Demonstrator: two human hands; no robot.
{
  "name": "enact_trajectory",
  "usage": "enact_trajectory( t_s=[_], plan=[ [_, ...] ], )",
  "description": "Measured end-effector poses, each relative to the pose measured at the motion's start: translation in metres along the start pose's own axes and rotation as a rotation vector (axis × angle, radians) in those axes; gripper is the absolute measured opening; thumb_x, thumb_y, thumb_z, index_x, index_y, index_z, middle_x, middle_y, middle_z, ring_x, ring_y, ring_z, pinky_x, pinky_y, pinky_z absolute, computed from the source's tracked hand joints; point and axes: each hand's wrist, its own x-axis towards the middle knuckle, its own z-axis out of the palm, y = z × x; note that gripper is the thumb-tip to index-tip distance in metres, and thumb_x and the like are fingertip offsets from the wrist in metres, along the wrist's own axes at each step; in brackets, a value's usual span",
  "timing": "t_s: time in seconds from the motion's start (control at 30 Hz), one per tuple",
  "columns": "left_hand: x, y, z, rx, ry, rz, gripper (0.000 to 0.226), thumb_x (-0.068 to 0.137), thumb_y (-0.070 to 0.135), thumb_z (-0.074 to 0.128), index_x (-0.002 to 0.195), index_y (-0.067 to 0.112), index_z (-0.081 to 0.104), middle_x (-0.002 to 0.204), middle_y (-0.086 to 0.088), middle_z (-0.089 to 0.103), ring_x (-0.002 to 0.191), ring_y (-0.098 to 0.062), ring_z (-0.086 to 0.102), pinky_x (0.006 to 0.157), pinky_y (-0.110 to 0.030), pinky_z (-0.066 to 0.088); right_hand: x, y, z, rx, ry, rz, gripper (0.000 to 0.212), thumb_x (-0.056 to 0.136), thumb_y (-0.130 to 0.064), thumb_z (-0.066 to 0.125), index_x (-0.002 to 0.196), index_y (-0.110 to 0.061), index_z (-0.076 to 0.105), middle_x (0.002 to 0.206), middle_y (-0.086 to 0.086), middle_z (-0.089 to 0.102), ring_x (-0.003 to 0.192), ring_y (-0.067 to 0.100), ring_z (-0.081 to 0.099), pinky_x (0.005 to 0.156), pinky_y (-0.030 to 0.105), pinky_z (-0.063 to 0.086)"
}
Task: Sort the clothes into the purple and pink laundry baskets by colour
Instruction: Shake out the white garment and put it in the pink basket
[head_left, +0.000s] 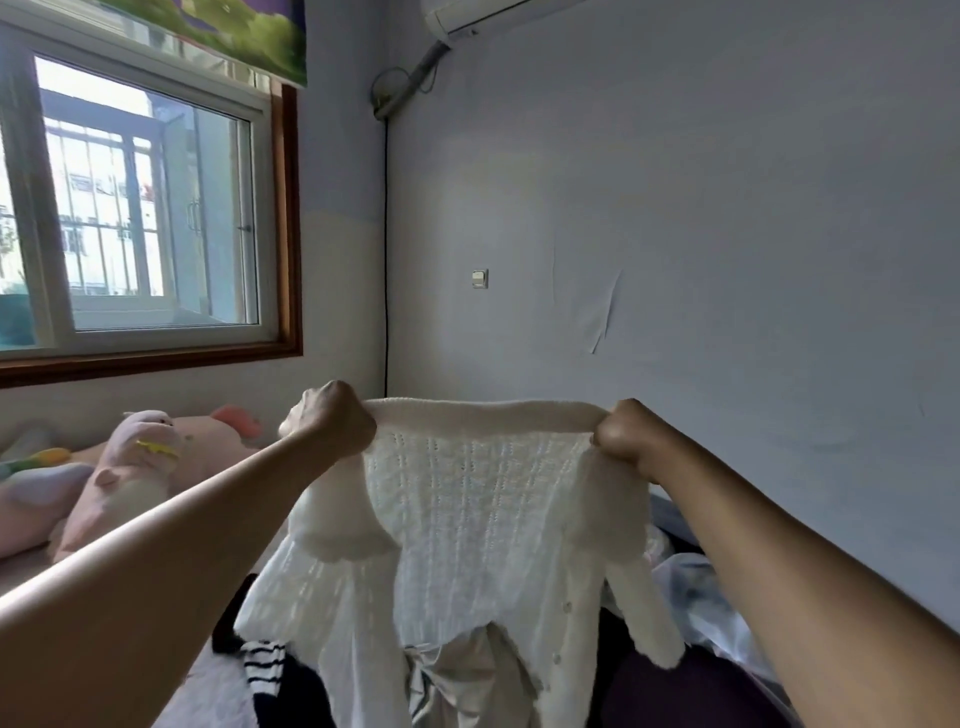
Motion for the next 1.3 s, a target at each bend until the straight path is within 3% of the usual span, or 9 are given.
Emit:
enact_trajectory(
  t_s=[0.13, 0.27, 0.37, 0.57, 0.73, 0.83, 1.0, 1.1, 1.3],
  plan=[
    [0.007, -0.001, 0.003, -0.402, -0.117, -0.130, 0.023, 0.084, 0.007, 0.055, 0.100, -0.007, 0.063, 0.087, -0.017, 0.058, 0.076, -0.031, 0.056, 0.054, -0.029, 0.047, 0.000, 0.001, 0.000, 0.287, -0.034, 0.053, 0.019, 0.085, 0.000, 0.055, 0.103, 0.005, 0.058, 0.096, 0.020, 0.059, 0.089, 0.033, 0.059, 0.076, 0.038, 0.050],
    [0.006, 0.003, 0.000, -0.820, -0.189, -0.286, 0.016, 0.082, -0.003, 0.061, 0.098, -0.005, 0.061, 0.073, -0.013, 0.052, 0.069, -0.026, 0.057, 0.054, -0.031, 0.051, -0.006, 0.004, -0.005, 0.461, -0.287, -0.001, 0.012, 0.077, 0.008, 0.062, 0.086, 0.000, 0.060, 0.083, 0.015, 0.060, 0.080, 0.027, 0.060, 0.075, 0.036, 0.054],
    [0.008, 0.004, 0.006, -0.591, -0.194, -0.161, 0.029, 0.075, -0.004, 0.058, 0.104, -0.002, 0.055, 0.079, -0.014, 0.051, 0.068, -0.024, 0.049, 0.053, -0.024, 0.040, -0.002, 0.012, -0.002, 0.315, -0.338, -0.098, 0.019, 0.073, 0.019, 0.048, 0.071, 0.001, 0.055, 0.071, 0.008, 0.050, 0.069, 0.020, 0.053, 0.062, 0.026, 0.048],
    [-0.003, -0.003, 0.012, 0.128, 0.134, 0.281, 0.030, 0.077, 0.006, 0.060, 0.106, 0.010, 0.064, 0.099, -0.017, 0.067, 0.094, -0.037, 0.062, 0.071, -0.035, 0.048, 0.005, 0.027, 0.009, -0.231, 0.225, -0.075, 0.029, 0.079, -0.004, 0.053, 0.056, -0.014, 0.037, 0.068, 0.006, 0.044, 0.069, 0.025, 0.044, 0.057, 0.026, 0.033],
    [-0.008, 0.008, 0.009, 0.294, 0.197, 0.346, 0.028, 0.084, 0.031, 0.063, 0.107, 0.015, 0.068, 0.104, -0.010, 0.069, 0.100, -0.030, 0.064, 0.077, -0.031, 0.045, 0.003, 0.025, 0.014, -0.362, 0.332, -0.127, 0.022, 0.091, -0.022, 0.051, 0.094, -0.003, 0.062, 0.109, 0.017, 0.059, 0.105, 0.035, 0.056, 0.079, 0.033, 0.040],
    [-0.005, 0.012, 0.012, 0.244, 0.188, 0.328, 0.032, 0.087, 0.039, 0.058, 0.099, 0.012, 0.070, 0.101, -0.011, 0.070, 0.097, -0.030, 0.063, 0.080, -0.032, 0.041, 0.007, 0.019, 0.020, -0.206, 0.244, -0.159, 0.029, 0.092, -0.019, 0.050, 0.101, 0.004, 0.065, 0.112, 0.022, 0.063, 0.106, 0.037, 0.058, 0.077, 0.031, 0.041],
    [-0.009, 0.012, 0.034, -0.015, 0.037, 0.084, 0.048, 0.087, 0.052, 0.054, 0.098, 0.007, 0.067, 0.102, -0.015, 0.067, 0.095, -0.034, 0.062, 0.067, -0.030, 0.040, 0.004, 0.011, 0.036, 0.022, 0.095, 0.046, 0.040, 0.093, -0.035, 0.048, 0.113, -0.003, 0.061, 0.120, 0.020, 0.061, 0.110, 0.037, 0.057, 0.082, 0.034, 0.046],
    [-0.019, 0.015, 0.052, -0.125, -0.068, -0.079, 0.051, 0.090, 0.055, 0.047, 0.106, 0.009, 0.064, 0.108, -0.013, 0.065, 0.103, -0.033, 0.060, 0.074, -0.031, 0.042, -0.003, -0.002, 0.055, 0.056, -0.085, 0.097, 0.044, 0.096, -0.033, 0.041, 0.127, -0.003, 0.054, 0.129, 0.017, 0.056, 0.118, 0.033, 0.053, 0.092, 0.032, 0.046],
    [-0.016, 0.030, 0.063, -0.839, -0.408, -0.340, 0.043, 0.088, 0.034, 0.064, 0.110, -0.003, 0.063, 0.105, -0.017, 0.066, 0.098, -0.032, 0.065, 0.091, -0.039, 0.052, -0.010, -0.034, 0.069, 0.496, -0.274, 0.091, 0.040, 0.101, -0.022, 0.033, 0.127, 0.000, 0.053, 0.127, 0.017, 0.058, 0.116, 0.031, 0.056, 0.101, 0.039, 0.044]
  ],
)
